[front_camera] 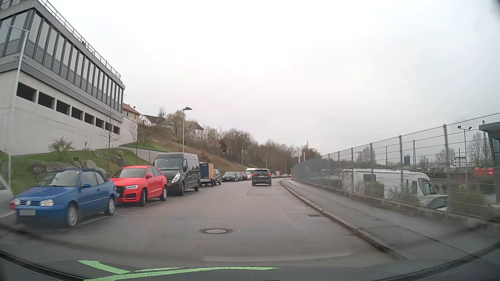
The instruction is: Follow the waypoints while adhering to traffic rules and regulations
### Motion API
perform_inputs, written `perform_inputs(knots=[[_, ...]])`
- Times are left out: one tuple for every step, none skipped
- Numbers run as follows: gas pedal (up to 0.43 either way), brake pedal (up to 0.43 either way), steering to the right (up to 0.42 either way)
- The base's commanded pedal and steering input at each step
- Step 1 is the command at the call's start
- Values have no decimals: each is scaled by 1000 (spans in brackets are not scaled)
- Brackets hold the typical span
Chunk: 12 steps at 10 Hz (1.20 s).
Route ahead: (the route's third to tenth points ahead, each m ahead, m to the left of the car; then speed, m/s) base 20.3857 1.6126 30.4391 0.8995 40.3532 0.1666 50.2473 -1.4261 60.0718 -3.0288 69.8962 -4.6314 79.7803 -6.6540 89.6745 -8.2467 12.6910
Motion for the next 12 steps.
perform_inputs(knots=[[138,0,9],[138,0,10],[138,0,10],[118,0,10],[118,0,10],[59,0,10],[0,0,11],[0,0,11],[0,0,10],[0,0,10],[0,0,10],[0,0,11]])
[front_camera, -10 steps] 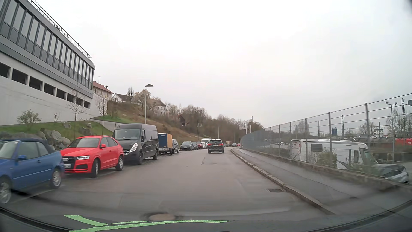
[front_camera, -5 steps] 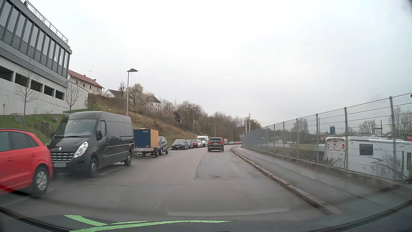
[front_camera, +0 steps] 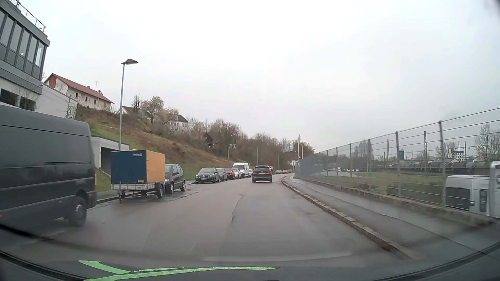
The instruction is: Follow the waypoints while adhering to traffic rules and regulations
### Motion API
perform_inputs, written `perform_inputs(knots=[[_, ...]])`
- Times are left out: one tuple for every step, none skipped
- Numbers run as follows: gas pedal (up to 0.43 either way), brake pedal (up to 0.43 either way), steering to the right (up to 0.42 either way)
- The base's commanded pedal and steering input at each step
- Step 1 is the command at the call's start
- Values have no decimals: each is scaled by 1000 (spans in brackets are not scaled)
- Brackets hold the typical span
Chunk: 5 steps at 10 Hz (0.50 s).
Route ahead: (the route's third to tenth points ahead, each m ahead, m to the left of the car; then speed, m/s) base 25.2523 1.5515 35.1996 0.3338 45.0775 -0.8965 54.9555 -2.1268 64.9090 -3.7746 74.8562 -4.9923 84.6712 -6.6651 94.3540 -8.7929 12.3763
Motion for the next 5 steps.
perform_inputs(knots=[[0,0,12],[0,0,12],[0,0,12],[0,0,12],[0,0,12]])
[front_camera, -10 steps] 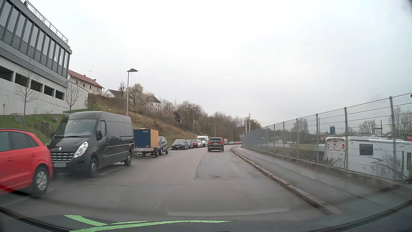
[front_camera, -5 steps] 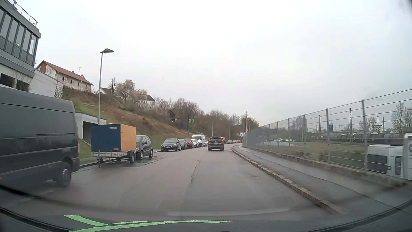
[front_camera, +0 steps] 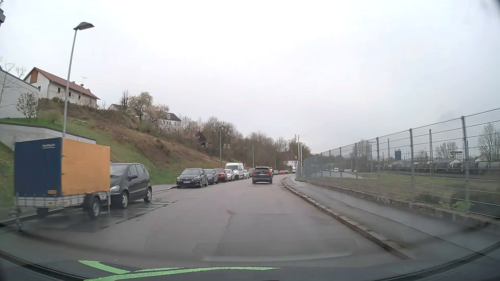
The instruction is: Follow the waypoints while adhering to traffic rules and regulations
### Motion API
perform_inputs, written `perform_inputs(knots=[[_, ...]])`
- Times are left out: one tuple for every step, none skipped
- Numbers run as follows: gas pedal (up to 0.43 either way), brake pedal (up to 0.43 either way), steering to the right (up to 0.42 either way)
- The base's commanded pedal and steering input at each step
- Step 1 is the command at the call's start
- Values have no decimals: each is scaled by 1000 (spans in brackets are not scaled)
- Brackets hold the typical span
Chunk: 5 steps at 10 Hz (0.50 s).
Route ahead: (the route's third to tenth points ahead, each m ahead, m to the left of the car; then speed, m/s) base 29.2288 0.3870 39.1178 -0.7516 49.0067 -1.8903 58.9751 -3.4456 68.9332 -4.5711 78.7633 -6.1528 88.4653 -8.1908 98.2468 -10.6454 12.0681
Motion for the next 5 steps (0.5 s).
perform_inputs(knots=[[0,0,12],[0,0,12],[20,0,12],[39,0,12],[39,0,12]])
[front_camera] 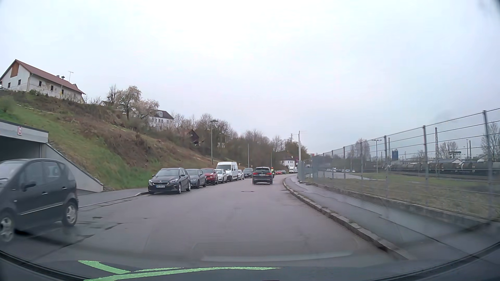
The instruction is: Follow the waypoints while adhering to traffic rules and regulations
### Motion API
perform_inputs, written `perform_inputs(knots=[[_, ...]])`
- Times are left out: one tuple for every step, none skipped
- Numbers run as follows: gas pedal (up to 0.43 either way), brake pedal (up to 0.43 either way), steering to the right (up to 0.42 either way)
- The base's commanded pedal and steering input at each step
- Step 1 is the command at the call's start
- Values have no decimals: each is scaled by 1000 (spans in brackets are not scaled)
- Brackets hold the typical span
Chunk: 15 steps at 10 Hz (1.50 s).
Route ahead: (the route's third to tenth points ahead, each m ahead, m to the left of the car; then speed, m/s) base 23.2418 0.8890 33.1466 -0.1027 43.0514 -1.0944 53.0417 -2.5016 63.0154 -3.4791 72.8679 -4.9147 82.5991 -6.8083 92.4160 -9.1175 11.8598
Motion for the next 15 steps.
perform_inputs(knots=[[47,0,12],[59,0,11],[67,0,11],[87,0,11],[87,0,10],[87,0,10],[87,0,10],[87,0,10],[87,0,10],[87,0,10],[87,0,10],[87,0,10],[87,0,10],[87,0,10],[87,0,10]])
